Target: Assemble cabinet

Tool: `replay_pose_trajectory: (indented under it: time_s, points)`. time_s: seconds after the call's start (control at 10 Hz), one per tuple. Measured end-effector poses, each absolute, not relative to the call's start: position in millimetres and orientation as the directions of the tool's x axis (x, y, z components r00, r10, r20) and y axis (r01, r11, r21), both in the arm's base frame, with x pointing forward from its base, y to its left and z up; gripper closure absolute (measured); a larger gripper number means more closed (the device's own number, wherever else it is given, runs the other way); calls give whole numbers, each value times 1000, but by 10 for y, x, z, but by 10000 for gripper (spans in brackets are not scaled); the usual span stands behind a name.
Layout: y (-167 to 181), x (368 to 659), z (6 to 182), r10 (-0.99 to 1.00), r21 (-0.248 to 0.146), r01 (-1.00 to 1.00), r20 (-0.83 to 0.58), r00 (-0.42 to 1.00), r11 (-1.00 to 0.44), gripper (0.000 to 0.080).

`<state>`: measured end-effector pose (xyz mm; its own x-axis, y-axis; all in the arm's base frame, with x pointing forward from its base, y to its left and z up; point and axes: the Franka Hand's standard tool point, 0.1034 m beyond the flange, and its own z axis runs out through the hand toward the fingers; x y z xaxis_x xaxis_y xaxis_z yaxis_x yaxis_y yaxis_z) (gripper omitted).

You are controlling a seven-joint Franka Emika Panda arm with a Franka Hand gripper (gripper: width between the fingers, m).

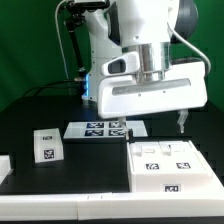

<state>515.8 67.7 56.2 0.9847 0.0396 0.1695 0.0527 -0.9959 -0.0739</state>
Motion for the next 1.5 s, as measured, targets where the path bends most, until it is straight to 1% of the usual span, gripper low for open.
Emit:
replay_pose_trajectory:
  time_s: [0.7, 0.9, 1.1, 1.2, 1.3, 1.4, 1.5]
  points:
    - [723, 5042, 122, 40, -89, 57, 176, 984, -994, 2]
    - [709, 5019, 64, 75, -84, 90, 172, 982, -992, 2]
    - [703, 5046, 67, 93, -81, 108, 175, 980, -991, 2]
    - [672, 5050, 66, 102, -78, 118, 177, 979, -990, 118]
    - [656, 5052, 65, 100, -78, 115, 177, 979, -990, 254]
    - [655, 5054, 66, 99, -78, 114, 177, 979, -990, 254]
    - [659, 5062, 70, 98, -78, 113, 178, 979, -990, 438]
